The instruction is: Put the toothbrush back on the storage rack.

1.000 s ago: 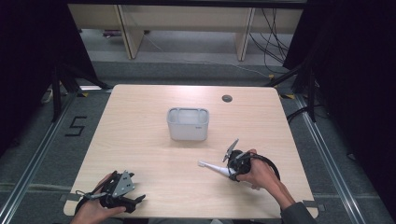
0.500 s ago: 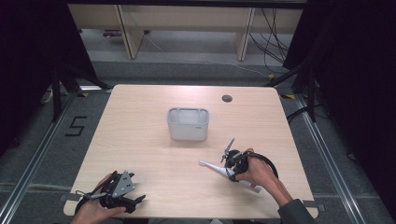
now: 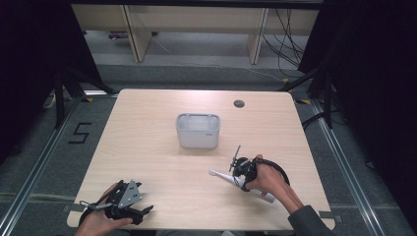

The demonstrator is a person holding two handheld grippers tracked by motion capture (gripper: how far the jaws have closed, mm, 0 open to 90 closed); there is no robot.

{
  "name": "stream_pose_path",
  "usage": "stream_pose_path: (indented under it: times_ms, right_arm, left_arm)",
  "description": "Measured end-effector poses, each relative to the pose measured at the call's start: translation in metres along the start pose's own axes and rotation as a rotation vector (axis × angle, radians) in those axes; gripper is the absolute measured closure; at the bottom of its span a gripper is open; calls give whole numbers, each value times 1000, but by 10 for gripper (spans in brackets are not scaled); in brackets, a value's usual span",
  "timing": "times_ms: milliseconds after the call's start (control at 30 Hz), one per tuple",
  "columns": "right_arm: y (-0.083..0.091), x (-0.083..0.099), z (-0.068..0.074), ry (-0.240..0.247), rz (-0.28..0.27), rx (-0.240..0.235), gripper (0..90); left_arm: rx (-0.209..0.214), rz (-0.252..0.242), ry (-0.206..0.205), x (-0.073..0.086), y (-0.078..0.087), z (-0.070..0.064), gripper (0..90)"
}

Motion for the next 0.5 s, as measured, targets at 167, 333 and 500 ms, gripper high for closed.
stream_pose_path:
  times_ms: [167,333,500]
  right_arm:
    - [0,-2,1,-1,13,4,666]
    - [0,-2,1,8,32,2,667]
    - [-1,-3,2,9,29,-4,668]
  left_arm:
    - [4,-7,8,0,0,-1,162]
    - [-14,-11,7,-1,0,-1,162]
    - [1,-5,4,0,0,0,162]
Point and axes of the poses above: each handheld gripper's, and its own axes: y roughly backward along the jaws, x roughly out of its underside, z roughly to its left, the point moved 6 cm from there along -y, roughly forward along the jaws, and after that the axes turned 3 degrees about y, right-handed, at the moved point
